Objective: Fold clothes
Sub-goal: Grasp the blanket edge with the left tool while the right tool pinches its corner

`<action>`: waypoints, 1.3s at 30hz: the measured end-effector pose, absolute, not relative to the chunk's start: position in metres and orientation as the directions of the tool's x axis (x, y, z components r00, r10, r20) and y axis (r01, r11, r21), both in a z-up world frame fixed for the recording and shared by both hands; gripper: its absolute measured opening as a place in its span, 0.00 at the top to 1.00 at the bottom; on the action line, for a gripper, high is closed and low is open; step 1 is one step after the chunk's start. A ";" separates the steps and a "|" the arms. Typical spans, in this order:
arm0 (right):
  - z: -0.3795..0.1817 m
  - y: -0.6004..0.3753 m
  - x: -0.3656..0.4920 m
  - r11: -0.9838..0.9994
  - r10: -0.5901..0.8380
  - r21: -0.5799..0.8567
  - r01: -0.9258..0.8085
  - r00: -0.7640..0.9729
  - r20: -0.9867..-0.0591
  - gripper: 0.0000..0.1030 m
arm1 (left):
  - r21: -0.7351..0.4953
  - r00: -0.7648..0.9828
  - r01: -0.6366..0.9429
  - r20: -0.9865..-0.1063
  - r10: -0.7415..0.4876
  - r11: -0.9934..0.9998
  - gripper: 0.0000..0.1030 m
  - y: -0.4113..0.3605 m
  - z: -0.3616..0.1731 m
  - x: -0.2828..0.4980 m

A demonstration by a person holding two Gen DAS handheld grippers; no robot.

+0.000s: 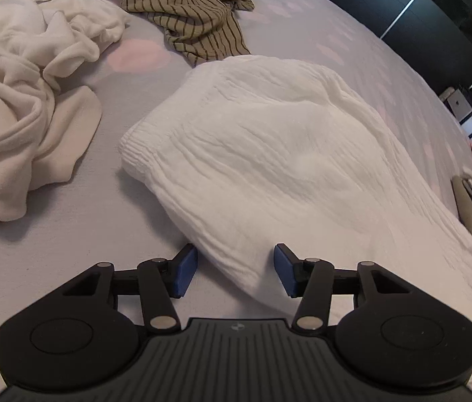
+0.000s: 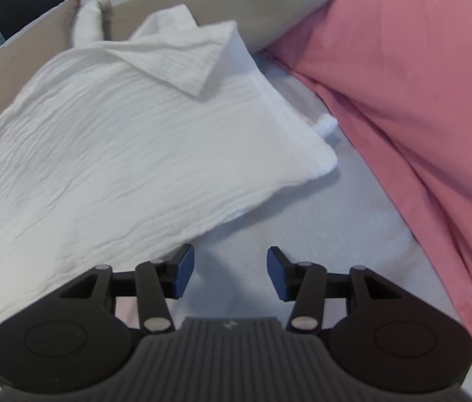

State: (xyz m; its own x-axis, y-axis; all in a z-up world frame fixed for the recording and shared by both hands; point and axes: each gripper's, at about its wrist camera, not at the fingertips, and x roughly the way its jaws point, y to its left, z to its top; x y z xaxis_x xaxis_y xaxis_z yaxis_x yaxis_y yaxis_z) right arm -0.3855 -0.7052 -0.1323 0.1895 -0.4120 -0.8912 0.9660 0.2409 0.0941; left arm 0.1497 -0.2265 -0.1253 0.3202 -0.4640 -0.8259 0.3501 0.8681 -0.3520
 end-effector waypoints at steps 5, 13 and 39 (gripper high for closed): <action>-0.131 -0.720 -0.411 0.114 -0.447 0.193 0.975 0.224 -0.866 0.50 | -0.331 0.381 0.360 -0.801 -0.462 0.872 0.93 -0.230 -0.117 0.162; -0.142 -0.741 -0.453 -0.095 -0.525 0.394 0.914 0.291 -0.800 0.50 | -0.303 0.401 0.373 -0.800 -0.447 0.877 0.96 -0.233 -0.111 0.168; -0.120 -0.770 -0.387 -0.023 -0.618 0.461 0.887 0.350 -0.704 0.92 | -0.352 0.445 0.392 -0.736 -0.510 0.850 0.97 -0.225 -0.080 0.171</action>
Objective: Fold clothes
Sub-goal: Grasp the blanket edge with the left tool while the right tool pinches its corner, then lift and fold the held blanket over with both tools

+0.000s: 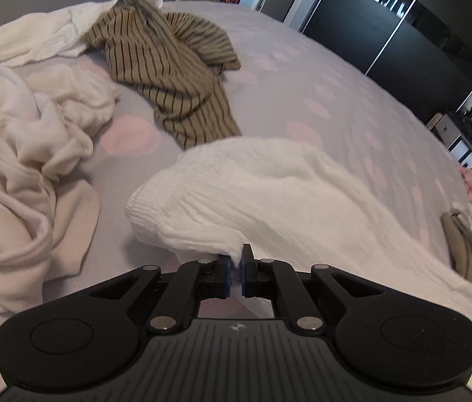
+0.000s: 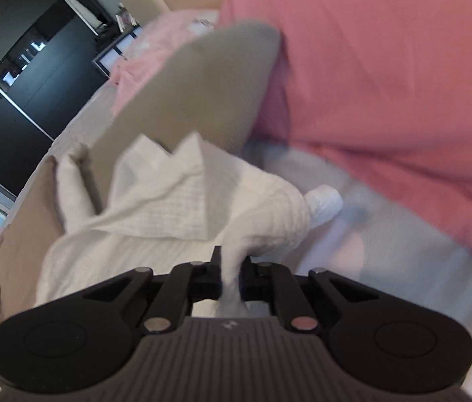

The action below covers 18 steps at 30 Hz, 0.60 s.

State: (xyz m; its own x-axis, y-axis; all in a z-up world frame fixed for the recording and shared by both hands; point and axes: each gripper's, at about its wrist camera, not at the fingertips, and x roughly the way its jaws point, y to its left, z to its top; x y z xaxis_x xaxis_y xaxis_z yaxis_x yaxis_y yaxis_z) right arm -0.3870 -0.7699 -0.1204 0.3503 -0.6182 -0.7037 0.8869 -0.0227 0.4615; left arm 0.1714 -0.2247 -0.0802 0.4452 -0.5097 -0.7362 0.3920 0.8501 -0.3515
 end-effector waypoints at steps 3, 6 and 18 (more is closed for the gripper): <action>-0.100 -0.761 -0.390 -0.001 -0.622 0.438 0.899 0.342 -0.704 0.92 | -0.364 0.462 0.400 -0.713 -0.528 0.841 0.97 -0.214 -0.060 0.170; -0.079 -0.745 -0.397 0.020 -0.620 0.408 0.913 0.332 -0.711 0.92 | -0.363 0.467 0.413 -0.703 -0.536 0.835 0.97 -0.202 -0.042 0.168; -0.049 -0.660 -0.448 0.049 -0.453 0.223 0.973 0.221 -0.863 0.92 | -0.310 0.424 0.471 -0.741 -0.520 0.826 0.97 -0.122 -0.004 0.141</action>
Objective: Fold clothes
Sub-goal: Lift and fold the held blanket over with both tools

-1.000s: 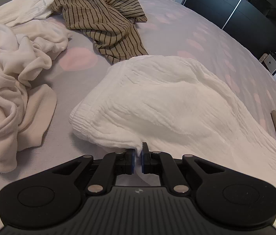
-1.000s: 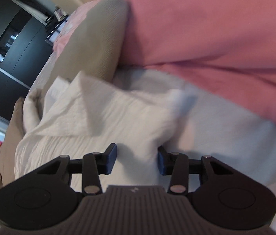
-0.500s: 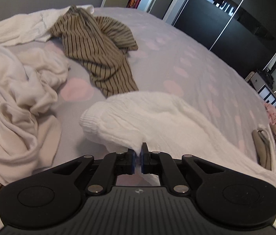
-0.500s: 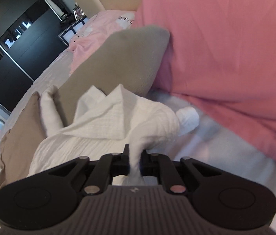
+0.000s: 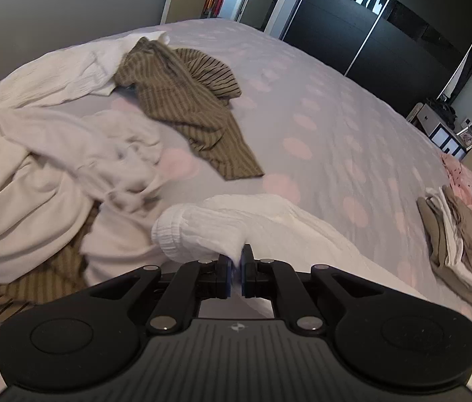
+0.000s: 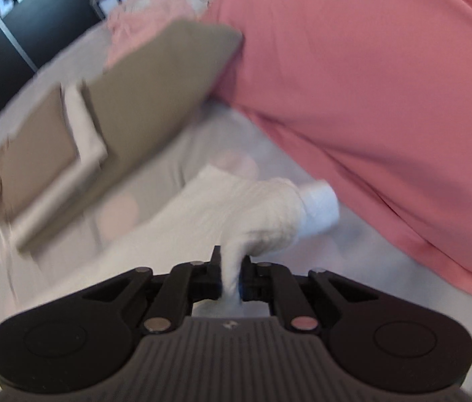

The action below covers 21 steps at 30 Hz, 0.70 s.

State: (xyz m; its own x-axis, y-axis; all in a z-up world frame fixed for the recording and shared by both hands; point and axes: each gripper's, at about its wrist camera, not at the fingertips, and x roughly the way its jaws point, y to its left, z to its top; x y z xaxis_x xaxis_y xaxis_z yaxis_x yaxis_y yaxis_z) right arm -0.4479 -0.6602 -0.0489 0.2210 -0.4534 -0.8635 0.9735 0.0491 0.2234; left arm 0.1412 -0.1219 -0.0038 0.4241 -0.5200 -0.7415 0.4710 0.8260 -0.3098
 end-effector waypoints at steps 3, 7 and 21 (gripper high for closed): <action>-0.050 -0.635 -0.463 0.074 -0.420 0.201 0.977 0.214 -0.882 0.92 | -0.312 0.409 0.468 -0.753 -0.516 0.827 0.97 -0.101 -0.006 0.136; -0.057 -0.614 -0.475 0.105 -0.390 0.159 0.982 0.188 -0.901 0.92 | -0.281 0.394 0.497 -0.770 -0.502 0.821 0.97 -0.088 -0.014 0.124; -0.107 -0.591 -0.456 0.228 -0.338 -0.052 0.972 0.029 -0.941 0.89 | -0.110 0.322 0.551 -0.886 -0.333 0.827 0.88 -0.096 -0.074 0.117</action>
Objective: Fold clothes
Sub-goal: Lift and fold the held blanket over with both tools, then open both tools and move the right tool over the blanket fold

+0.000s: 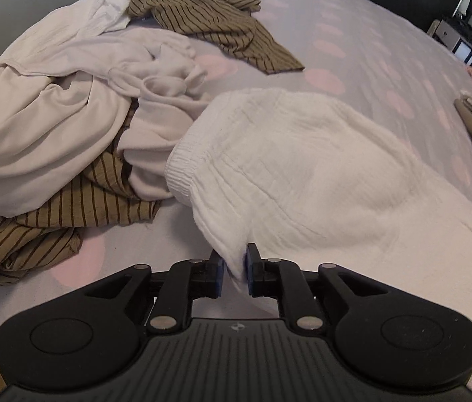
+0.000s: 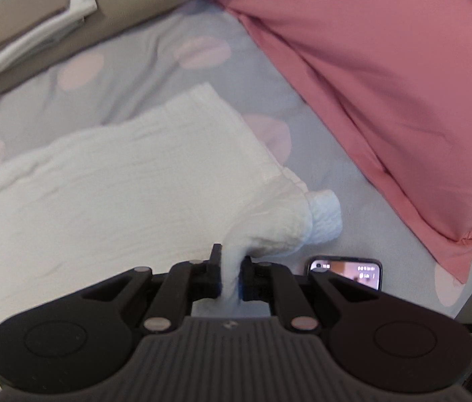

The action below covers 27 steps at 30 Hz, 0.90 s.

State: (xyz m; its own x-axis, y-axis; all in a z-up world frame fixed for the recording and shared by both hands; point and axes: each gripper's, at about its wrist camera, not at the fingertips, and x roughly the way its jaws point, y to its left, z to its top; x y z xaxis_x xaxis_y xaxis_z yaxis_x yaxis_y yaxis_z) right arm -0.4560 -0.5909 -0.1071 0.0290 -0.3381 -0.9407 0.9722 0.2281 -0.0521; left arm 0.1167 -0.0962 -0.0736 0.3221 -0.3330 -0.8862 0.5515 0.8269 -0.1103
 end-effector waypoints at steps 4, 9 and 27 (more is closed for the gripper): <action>-0.109 -0.587 -0.459 0.258 -0.324 -0.082 0.963 0.006 -0.946 0.72 | -0.112 0.308 0.543 -0.895 -0.321 0.832 0.64 -0.091 -0.071 0.120; -0.097 -0.583 -0.469 0.247 -0.344 -0.152 0.957 -0.060 -0.937 0.52 | -0.148 0.298 0.524 -0.891 -0.343 0.839 0.57 -0.077 -0.057 0.125; -0.052 -0.509 -0.327 0.625 -0.376 -0.068 0.777 0.224 -0.899 0.42 | -0.285 0.279 0.479 -0.847 -0.452 0.830 0.58 -0.088 -0.083 0.148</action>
State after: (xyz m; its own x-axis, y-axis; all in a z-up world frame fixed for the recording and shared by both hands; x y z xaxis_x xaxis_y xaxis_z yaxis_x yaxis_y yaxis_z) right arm -0.3267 -0.5093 -0.0524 0.2237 -0.3763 -0.8991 0.7774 0.6253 -0.0683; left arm 0.1479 -0.0877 -0.0831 0.2791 -0.4519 -0.8473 0.4789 0.8303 -0.2851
